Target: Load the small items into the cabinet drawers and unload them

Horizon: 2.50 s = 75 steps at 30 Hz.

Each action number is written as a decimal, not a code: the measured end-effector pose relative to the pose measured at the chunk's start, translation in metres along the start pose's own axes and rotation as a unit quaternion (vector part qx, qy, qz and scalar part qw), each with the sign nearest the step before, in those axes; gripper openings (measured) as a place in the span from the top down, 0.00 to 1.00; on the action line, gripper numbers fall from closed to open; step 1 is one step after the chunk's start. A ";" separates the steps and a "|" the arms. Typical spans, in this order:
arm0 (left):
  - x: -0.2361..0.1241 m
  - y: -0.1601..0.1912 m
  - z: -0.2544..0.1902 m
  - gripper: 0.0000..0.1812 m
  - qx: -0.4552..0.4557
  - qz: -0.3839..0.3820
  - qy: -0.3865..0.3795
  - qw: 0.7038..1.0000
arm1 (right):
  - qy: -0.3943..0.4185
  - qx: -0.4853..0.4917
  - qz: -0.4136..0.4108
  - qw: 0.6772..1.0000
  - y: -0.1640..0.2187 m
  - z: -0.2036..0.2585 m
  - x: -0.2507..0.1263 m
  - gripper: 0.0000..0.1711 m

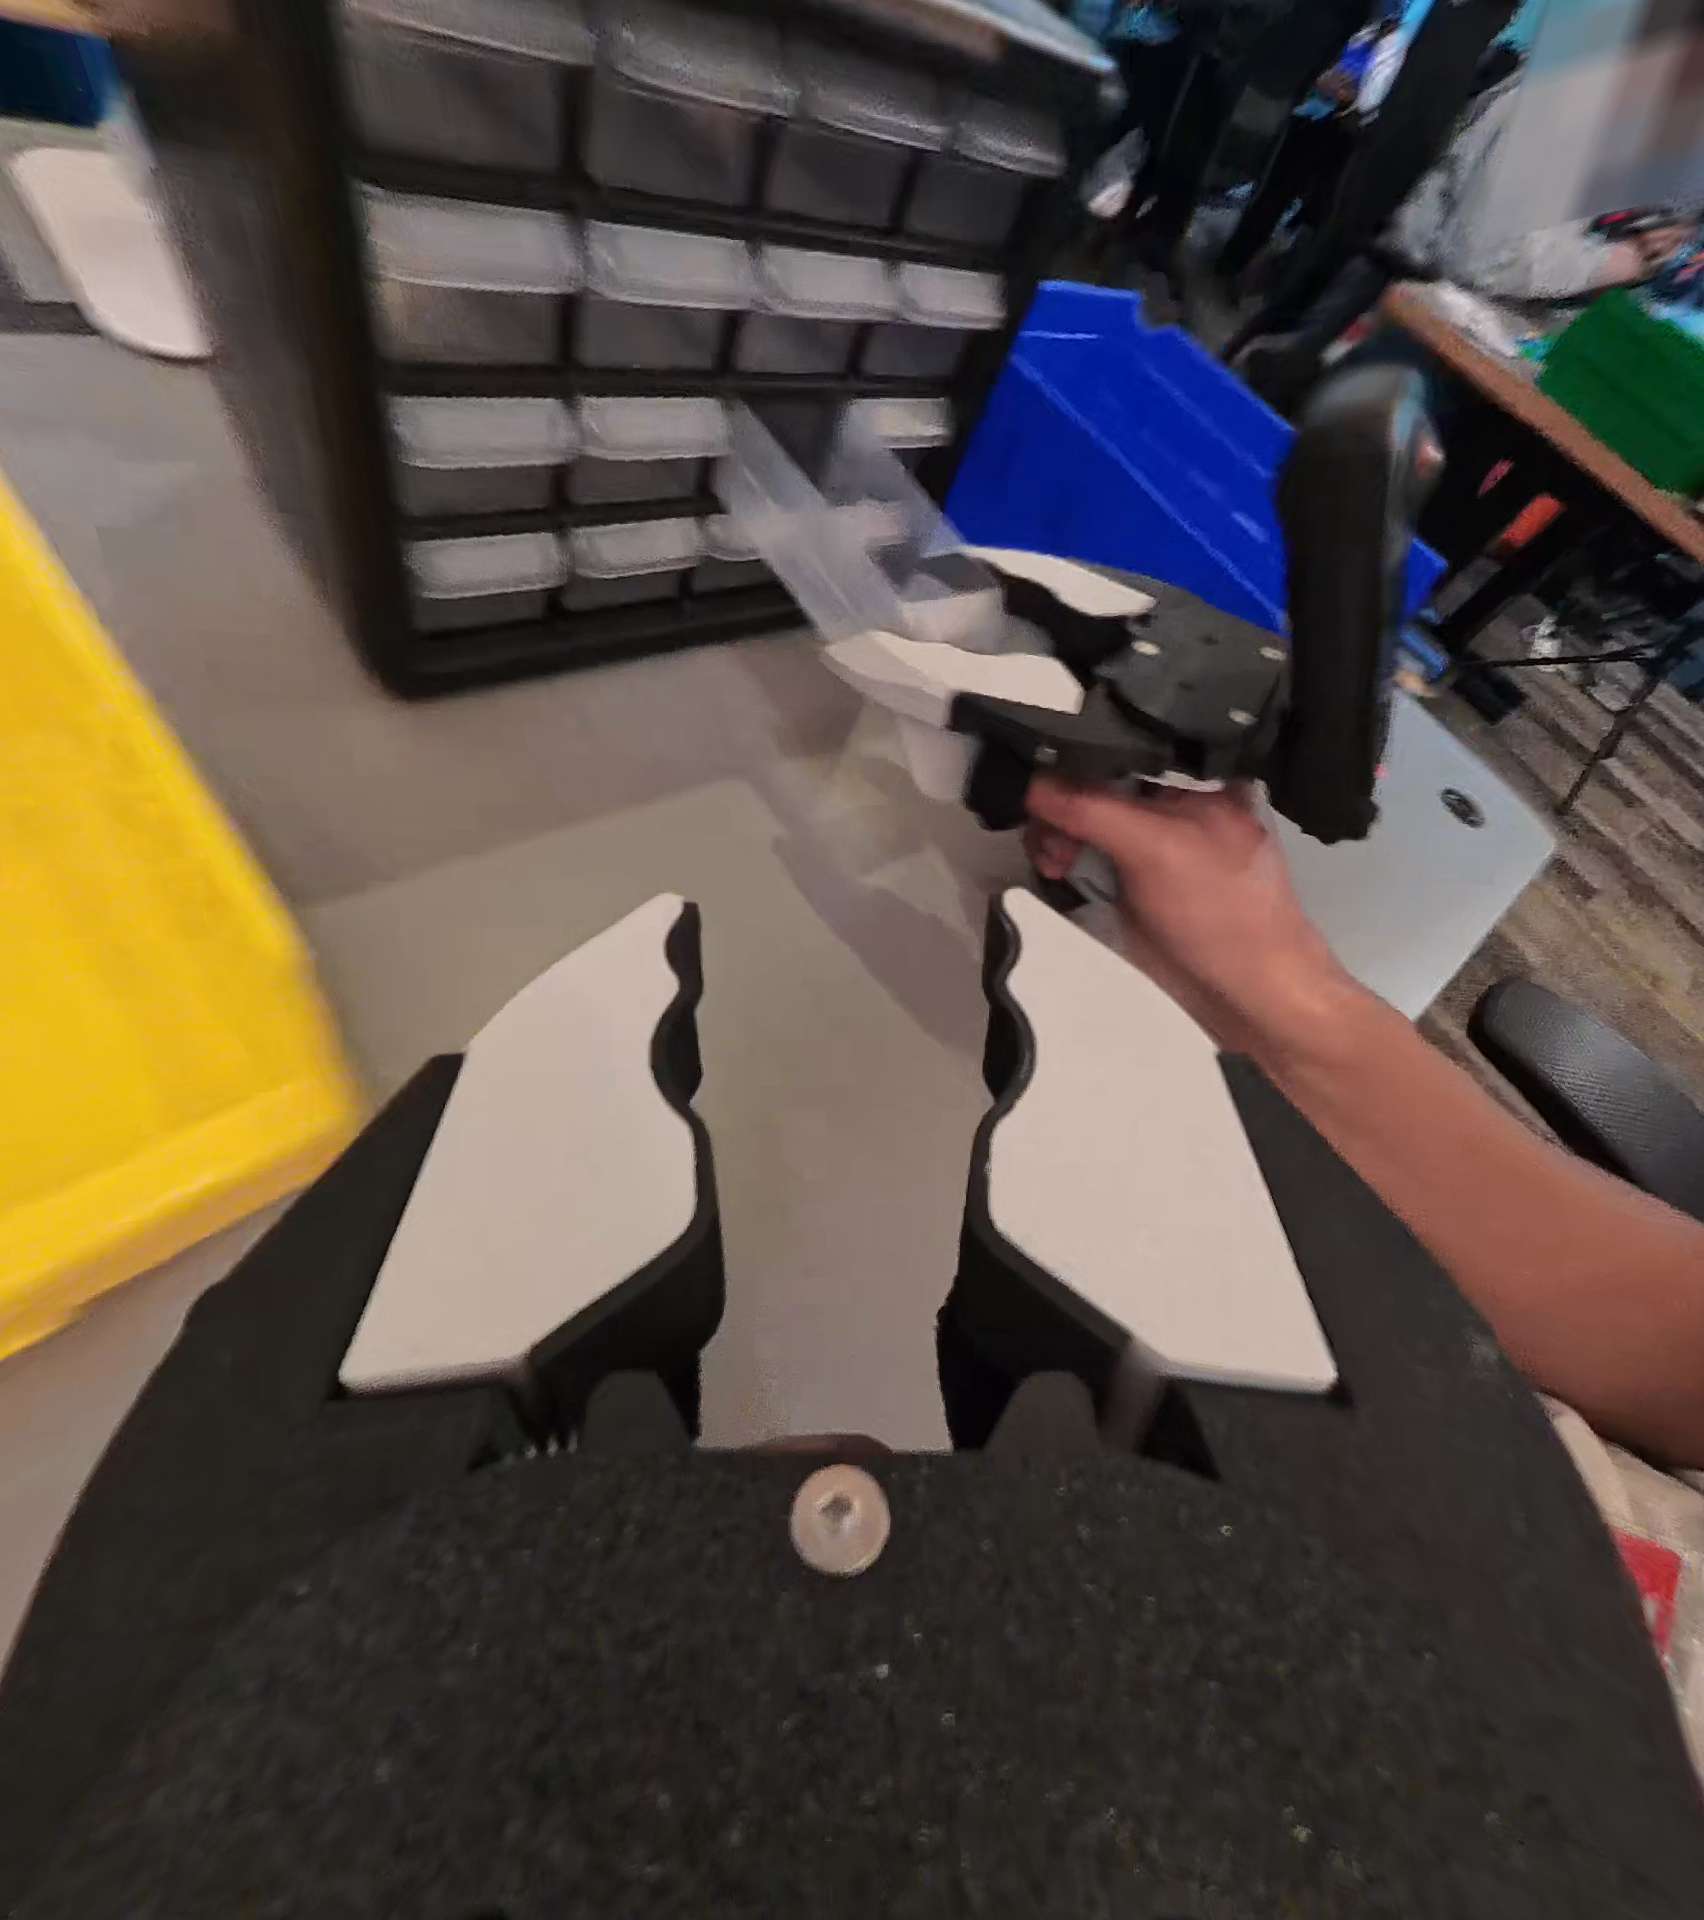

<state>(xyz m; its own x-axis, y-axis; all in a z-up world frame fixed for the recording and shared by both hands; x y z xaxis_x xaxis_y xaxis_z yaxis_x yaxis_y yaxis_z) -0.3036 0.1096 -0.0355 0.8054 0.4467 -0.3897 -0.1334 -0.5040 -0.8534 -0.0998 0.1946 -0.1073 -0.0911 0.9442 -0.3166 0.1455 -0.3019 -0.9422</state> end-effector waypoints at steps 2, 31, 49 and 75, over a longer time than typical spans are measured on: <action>-0.016 -0.017 0.028 0.72 -0.023 0.040 -0.053 0.998 | -0.001 0.002 0.000 1.000 0.000 0.000 0.000 0.59; 0.045 0.019 0.233 0.87 -0.189 0.415 -0.239 0.857 | 0.003 -0.012 0.005 1.000 0.002 0.000 0.000 0.59; 0.017 -0.060 0.190 0.97 -0.169 0.276 -0.188 0.927 | 0.005 -0.016 0.007 1.000 0.003 0.000 0.000 0.59; 0.238 -0.055 -0.013 0.97 0.058 0.462 -0.058 0.883 | 0.000 -0.007 0.010 1.000 0.004 -0.001 -0.001 0.59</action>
<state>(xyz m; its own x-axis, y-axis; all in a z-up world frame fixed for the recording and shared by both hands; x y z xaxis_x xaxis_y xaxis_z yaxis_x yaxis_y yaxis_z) -0.0971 0.2335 -0.0767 0.2589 -0.0391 -0.9651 -0.7665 -0.6164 -0.1806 -0.0981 0.1924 -0.1111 -0.0878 0.9382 -0.3346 0.1615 -0.3181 -0.9342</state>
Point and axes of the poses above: each gripper's, where its closed fingertips meet, x out along the fingers, y out of its underside, z = x × y across the jaws, the point moved 4 cm from there along -x, back along the fingers, and after that the axes turned 2 degrees about y, right-handed, at the moved point
